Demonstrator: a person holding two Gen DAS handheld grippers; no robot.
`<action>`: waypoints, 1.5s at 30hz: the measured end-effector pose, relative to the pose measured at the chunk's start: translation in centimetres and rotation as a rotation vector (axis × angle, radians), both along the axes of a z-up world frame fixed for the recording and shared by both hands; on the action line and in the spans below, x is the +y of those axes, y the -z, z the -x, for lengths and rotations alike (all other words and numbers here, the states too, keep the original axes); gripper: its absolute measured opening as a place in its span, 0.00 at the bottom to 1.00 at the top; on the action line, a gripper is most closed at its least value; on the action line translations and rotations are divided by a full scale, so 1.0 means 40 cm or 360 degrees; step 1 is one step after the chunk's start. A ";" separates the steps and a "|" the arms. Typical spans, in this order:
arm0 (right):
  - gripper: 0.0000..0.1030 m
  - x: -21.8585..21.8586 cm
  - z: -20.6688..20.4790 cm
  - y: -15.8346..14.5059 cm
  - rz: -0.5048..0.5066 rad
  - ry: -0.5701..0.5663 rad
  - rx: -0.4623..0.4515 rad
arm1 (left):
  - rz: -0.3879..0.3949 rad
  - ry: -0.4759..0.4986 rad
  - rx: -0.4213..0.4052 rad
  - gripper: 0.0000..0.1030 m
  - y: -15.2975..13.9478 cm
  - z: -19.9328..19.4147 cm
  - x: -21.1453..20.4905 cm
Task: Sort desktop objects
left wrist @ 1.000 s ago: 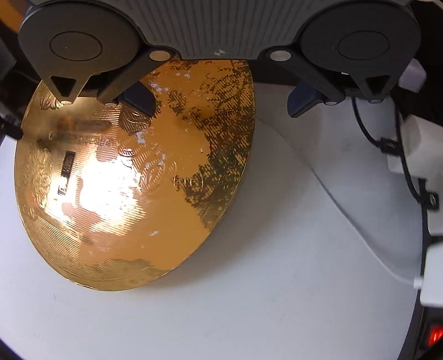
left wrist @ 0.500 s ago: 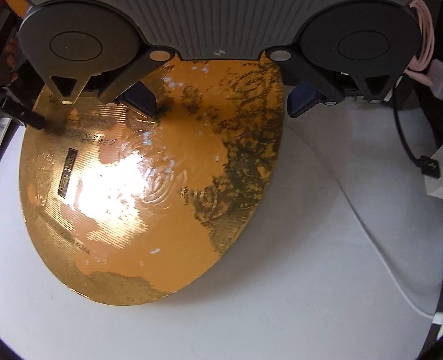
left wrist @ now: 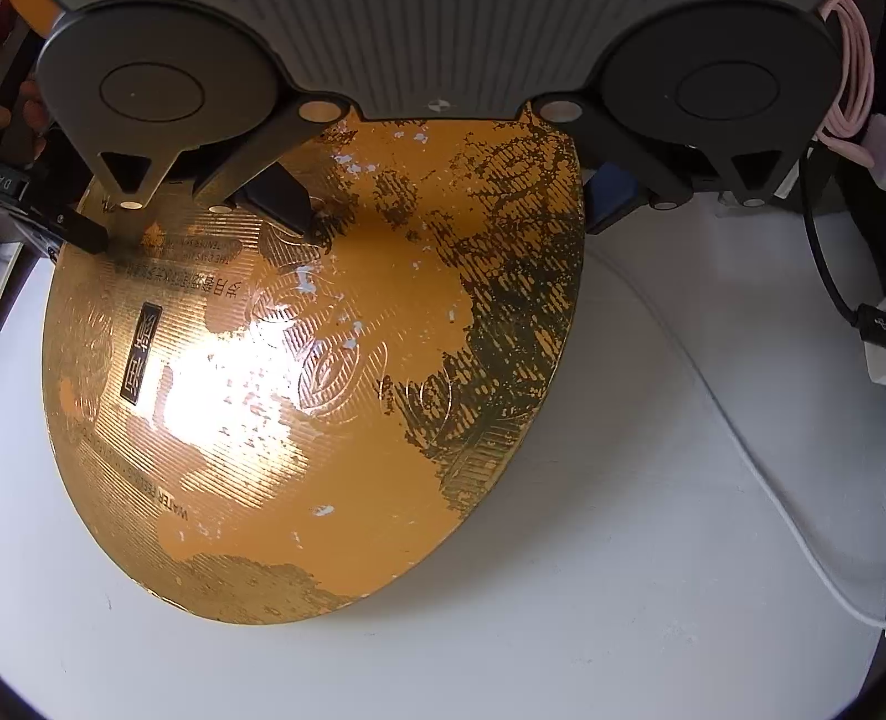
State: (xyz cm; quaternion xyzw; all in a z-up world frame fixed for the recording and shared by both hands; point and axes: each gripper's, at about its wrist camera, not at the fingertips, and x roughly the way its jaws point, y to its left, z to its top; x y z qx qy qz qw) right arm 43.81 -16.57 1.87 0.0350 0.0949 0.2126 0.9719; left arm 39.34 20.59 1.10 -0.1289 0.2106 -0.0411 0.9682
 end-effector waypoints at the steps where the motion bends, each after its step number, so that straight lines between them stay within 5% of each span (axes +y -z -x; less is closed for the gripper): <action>1: 0.98 0.002 0.006 -0.003 0.0013 0.0012 -0.0019 | -0.0007 0.0004 -0.0008 0.98 -0.006 0.007 -0.010; 9: 0.97 -0.044 0.098 -0.084 -0.0229 0.0117 -0.0218 | -0.0074 0.0005 -0.0275 0.97 -0.106 0.084 -0.075; 21: 0.96 -0.116 0.407 -0.282 -0.0280 0.0189 -0.0472 | -0.0081 0.0046 -0.0516 0.97 -0.297 0.351 -0.189; 28: 0.96 -0.176 0.635 -0.312 -0.0212 0.0279 -0.0467 | 0.0001 0.0096 -0.0454 0.98 -0.281 0.513 -0.260; 34: 0.96 -0.246 0.771 -0.284 -0.0232 0.0311 -0.0272 | 0.0016 0.0115 -0.0337 0.98 -0.234 0.605 -0.291; 45: 0.96 -0.304 0.899 -0.236 -0.0149 0.0308 -0.0055 | 0.0101 0.0091 -0.0118 0.98 -0.135 0.722 -0.321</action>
